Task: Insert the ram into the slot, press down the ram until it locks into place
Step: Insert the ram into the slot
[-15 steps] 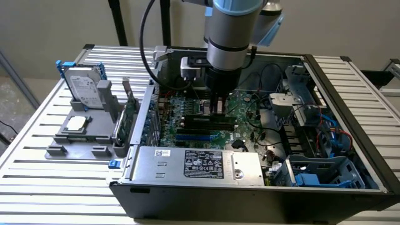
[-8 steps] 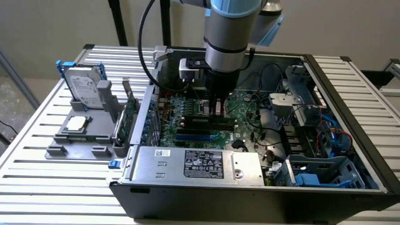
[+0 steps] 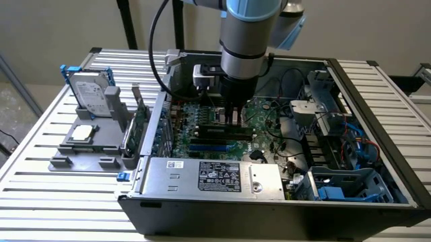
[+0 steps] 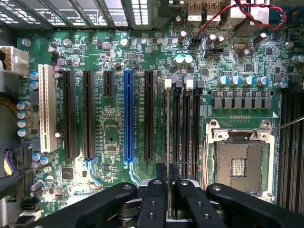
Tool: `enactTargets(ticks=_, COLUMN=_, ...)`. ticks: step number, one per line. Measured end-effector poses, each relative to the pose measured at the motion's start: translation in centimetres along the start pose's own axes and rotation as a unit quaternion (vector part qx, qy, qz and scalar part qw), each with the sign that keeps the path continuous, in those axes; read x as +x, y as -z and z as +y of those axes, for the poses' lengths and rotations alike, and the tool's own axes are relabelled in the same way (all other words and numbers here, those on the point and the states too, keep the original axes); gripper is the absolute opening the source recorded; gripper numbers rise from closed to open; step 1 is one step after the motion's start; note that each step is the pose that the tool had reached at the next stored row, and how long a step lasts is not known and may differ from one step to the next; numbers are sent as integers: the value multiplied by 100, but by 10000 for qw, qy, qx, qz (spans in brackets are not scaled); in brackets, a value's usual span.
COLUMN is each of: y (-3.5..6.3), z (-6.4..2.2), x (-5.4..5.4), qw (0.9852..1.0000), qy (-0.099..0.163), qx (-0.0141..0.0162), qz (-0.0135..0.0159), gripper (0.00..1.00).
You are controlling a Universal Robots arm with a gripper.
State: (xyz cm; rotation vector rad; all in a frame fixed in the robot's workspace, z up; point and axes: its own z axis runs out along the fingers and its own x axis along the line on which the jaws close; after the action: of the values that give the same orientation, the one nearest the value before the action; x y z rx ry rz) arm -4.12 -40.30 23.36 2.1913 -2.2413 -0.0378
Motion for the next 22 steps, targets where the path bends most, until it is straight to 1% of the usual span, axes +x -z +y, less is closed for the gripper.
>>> enactTargets(ticks=6, y=-18, z=-1, x=0, qw=10000, qy=7, qx=25, qz=1, gripper=13)
enactTargets(ticks=16, y=-36, z=-1, x=-8, qw=10000, qy=5, qx=31, qz=-1, gripper=13)
enactTargets(ticks=22, y=-49, z=1, x=-10, qw=10000, qy=4, qx=39, qz=-1, gripper=13)
